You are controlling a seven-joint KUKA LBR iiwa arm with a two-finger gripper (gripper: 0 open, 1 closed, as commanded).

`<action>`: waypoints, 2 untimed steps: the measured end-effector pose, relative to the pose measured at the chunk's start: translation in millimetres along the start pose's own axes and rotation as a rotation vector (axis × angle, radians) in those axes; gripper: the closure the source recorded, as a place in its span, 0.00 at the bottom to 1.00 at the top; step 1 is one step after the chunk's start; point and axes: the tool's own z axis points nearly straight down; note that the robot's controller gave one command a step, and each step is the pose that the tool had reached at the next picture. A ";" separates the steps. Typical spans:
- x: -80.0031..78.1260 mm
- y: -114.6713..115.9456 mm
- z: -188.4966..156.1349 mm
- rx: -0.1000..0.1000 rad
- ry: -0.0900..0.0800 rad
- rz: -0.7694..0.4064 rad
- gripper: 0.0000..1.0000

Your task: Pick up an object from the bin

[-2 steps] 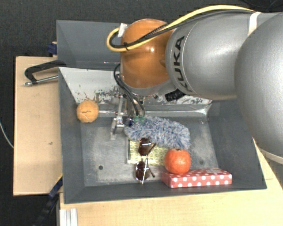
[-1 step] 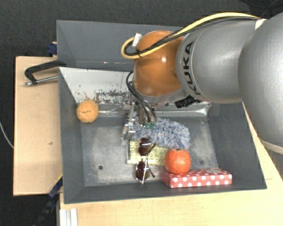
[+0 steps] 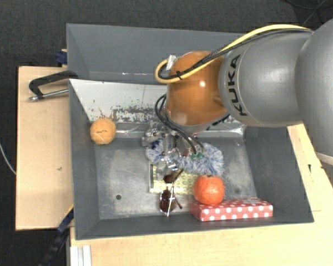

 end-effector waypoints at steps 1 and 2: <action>15.6 -27.0 38.3 -0.002 0.003 -0.355 1.00; 14.0 -27.0 37.9 -0.001 -0.005 -0.355 0.00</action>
Offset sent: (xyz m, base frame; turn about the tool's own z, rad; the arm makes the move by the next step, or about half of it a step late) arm 0.0000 0.0000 0.0000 0.0000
